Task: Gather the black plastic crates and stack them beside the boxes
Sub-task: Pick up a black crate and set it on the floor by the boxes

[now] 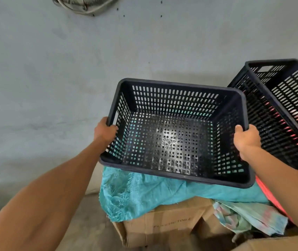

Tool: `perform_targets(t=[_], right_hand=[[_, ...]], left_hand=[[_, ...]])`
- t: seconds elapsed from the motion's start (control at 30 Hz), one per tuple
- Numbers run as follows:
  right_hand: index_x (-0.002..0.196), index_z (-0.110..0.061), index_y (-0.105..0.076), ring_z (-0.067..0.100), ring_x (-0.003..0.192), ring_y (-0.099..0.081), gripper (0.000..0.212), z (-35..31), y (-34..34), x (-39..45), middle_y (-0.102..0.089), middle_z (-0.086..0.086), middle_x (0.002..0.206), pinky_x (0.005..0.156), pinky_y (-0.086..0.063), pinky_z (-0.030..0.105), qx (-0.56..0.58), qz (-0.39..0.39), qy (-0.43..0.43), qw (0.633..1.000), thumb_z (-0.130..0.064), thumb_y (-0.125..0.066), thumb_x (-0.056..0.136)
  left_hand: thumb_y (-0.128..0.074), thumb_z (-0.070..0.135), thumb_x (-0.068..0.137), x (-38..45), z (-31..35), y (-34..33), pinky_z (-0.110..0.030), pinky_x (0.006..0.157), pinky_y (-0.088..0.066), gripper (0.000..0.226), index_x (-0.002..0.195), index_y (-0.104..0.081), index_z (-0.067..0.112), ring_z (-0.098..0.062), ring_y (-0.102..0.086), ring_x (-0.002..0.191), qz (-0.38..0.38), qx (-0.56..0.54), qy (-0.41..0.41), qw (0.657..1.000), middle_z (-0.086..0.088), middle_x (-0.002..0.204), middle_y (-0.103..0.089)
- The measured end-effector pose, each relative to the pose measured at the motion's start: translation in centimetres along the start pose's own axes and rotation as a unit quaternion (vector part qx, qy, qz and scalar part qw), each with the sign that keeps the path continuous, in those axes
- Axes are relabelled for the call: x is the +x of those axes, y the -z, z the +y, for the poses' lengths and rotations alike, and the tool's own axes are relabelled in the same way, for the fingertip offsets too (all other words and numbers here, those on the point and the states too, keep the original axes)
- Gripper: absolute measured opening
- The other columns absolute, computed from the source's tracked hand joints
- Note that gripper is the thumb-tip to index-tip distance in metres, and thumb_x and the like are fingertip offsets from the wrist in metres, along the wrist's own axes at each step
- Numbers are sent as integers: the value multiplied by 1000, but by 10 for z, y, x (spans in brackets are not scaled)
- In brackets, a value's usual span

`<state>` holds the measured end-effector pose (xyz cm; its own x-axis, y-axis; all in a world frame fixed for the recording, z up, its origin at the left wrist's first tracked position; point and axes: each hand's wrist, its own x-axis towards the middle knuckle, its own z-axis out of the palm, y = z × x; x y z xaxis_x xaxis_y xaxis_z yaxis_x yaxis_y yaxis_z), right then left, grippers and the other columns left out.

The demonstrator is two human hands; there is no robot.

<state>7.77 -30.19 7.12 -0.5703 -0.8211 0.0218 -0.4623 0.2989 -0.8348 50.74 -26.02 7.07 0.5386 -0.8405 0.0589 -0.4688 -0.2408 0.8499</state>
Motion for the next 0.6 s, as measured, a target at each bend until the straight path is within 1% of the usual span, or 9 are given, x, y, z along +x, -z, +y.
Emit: perform_targets(t=[0.07, 0.1, 0.17, 0.23, 0.3, 0.37, 0.43, 0.5, 0.6], right_hand=[[100, -9, -58, 36, 75, -57, 30, -2, 4, -2, -60, 17, 88, 68, -45, 45, 57, -15, -5, 998, -37, -49, 98], [90, -10, -58, 32, 63, -51, 26, -5, 7, -6, -56, 15, 76, 61, -43, 44, 88, -29, -16, 996, -35, -52, 97], [87, -8, -58, 26, 48, -39, 26, -9, 14, -19, -46, 8, 61, 48, -36, 38, 122, -77, -33, 989, -32, -56, 96], [95, -6, -55, 24, 43, -36, 28, -15, 19, -39, -41, 6, 55, 43, -32, 32, 98, -127, -22, 987, -34, -52, 98], [98, -11, -50, 25, 39, -38, 26, -20, 18, -64, -41, 6, 45, 44, -34, 30, 65, -157, -13, 985, -37, -48, 99], [87, -11, -51, 21, 30, -40, 30, -16, 14, -90, -40, 4, 33, 43, -34, 27, 42, -186, -10, 982, -38, -47, 99], [76, -11, -48, 22, 35, -38, 35, -4, 7, -116, -42, 6, 44, 41, -31, 25, 38, -222, -25, 974, -37, -48, 99], [73, -13, -44, 19, 44, -30, 34, 15, -1, -145, -37, 6, 59, 40, -26, 25, 44, -251, -49, 966, -36, -49, 97], [72, -14, -43, 18, 46, -28, 35, 49, -7, -192, -34, 5, 60, 40, -26, 25, 36, -272, -60, 960, -37, -50, 98]], left_hand=[[-54, 25, 90, -6, 1, 12, -31, 58, -51, 34, 122, -56, 12, -18, -63, 72, -10, 2, 37, 999, -3, 86, -66], [-53, 32, 90, -10, 1, 21, -37, 67, -57, 36, 118, -57, 11, -24, -67, 76, -17, 10, 59, 998, -7, 87, -69], [-52, 39, 92, -20, -7, 41, -45, 81, -59, 44, 122, -60, 8, -33, -70, 86, -5, 26, 91, 995, -14, 97, -72], [-51, 37, 95, -32, -21, 65, -46, 85, -57, 47, 130, -58, 6, -37, -68, 92, 27, 59, 92, 994, -19, 105, -70], [-50, 37, 97, -49, -35, 93, -48, 89, -55, 46, 129, -59, 5, -40, -66, 98, 29, 89, 90, 992, -22, 108, -69], [-51, 36, 97, -72, -53, 123, -50, 92, -54, 45, 125, -61, 3, -42, -65, 100, 25, 102, 105, 989, -24, 109, -68], [-52, 33, 96, -103, -77, 148, -44, 86, -54, 44, 120, -62, -2, -38, -65, 87, 28, 94, 129, 987, -23, 95, -67], [-51, 30, 96, -138, -103, 168, -38, 72, -48, 43, 112, -61, -9, -30, -56, 66, 30, 81, 160, 983, -15, 72, -59], [-50, 37, 93, -193, -146, 190, -35, 69, -45, 44, 102, -62, -4, -28, -54, 64, 34, 92, 213, 972, -11, 64, -56]])
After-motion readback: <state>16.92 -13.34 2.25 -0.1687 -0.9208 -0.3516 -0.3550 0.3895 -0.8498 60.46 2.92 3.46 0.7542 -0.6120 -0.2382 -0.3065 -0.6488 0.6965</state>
